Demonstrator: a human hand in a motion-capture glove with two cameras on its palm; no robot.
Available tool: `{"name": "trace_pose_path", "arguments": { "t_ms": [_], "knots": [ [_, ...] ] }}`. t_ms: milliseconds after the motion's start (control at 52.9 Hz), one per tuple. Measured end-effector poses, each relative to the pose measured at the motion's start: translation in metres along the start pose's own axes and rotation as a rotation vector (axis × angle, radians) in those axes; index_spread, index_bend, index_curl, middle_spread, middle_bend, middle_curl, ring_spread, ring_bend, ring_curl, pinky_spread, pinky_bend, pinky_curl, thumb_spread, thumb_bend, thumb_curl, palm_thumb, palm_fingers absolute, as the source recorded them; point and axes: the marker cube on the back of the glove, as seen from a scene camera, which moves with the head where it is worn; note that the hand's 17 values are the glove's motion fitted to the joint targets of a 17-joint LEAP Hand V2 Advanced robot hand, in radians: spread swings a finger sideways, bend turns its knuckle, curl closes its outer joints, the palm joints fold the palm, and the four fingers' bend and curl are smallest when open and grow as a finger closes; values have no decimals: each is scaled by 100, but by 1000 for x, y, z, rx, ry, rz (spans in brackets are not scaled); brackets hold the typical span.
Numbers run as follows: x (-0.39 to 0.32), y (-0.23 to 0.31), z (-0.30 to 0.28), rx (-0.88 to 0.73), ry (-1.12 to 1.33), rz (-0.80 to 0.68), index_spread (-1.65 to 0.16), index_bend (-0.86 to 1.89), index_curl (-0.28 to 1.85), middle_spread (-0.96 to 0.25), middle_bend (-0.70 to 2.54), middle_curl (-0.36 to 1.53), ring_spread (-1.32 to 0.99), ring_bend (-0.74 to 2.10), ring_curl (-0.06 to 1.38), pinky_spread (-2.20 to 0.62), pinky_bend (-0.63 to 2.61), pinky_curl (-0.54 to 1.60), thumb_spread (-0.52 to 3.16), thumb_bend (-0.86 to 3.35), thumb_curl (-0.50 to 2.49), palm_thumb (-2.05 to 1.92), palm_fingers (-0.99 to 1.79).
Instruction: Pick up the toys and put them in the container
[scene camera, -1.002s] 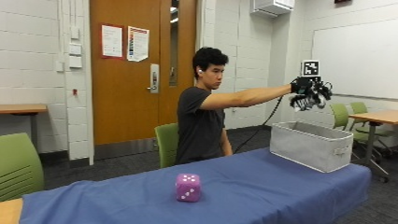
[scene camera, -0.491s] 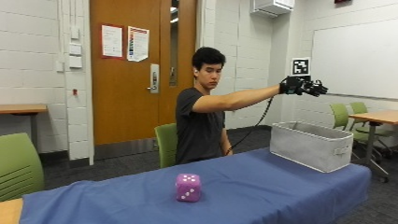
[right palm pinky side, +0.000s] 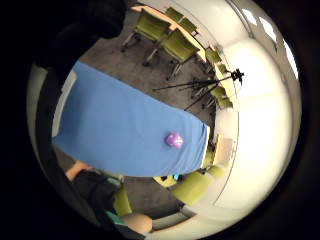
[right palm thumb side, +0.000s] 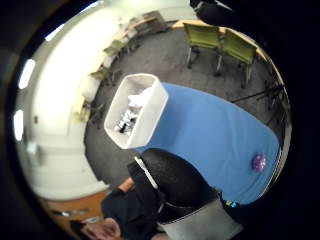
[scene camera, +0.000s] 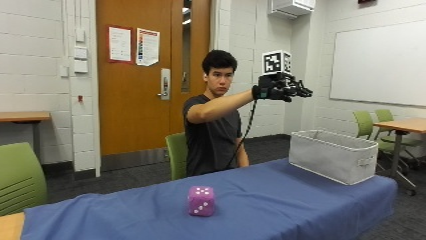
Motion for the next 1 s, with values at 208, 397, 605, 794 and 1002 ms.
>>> {"name": "trace_pose_path", "arguments": {
  "t_ms": [208, 397, 605, 794, 1002],
  "knots": [
    [102, 50, 10, -2, 128, 297, -36, 19, 36, -15, 22, 49, -24, 39, 34, -2, 80, 27, 104, -8, 24, -11, 0],
    [196, 95, 54, -17, 126, 424, -37, 19, 38, -17, 23, 48, -27, 37, 33, -2, 74, 27, 103, -8, 22, -11, 3],
    [261, 134, 121, -54, 70, 536, -38, 20, 39, -18, 21, 47, -29, 34, 33, -2, 70, 28, 102, -8, 20, -11, 5],
    [301, 164, 188, -102, 20, 606, -39, 22, 42, -19, 20, 46, -30, 27, 31, -2, 68, 28, 98, -9, 19, -11, 6],
    [312, 184, 240, -153, -3, 621, -40, 20, 43, -21, 18, 44, -31, 23, 31, -3, 67, 30, 96, -9, 18, -12, 5]
  ]
}}
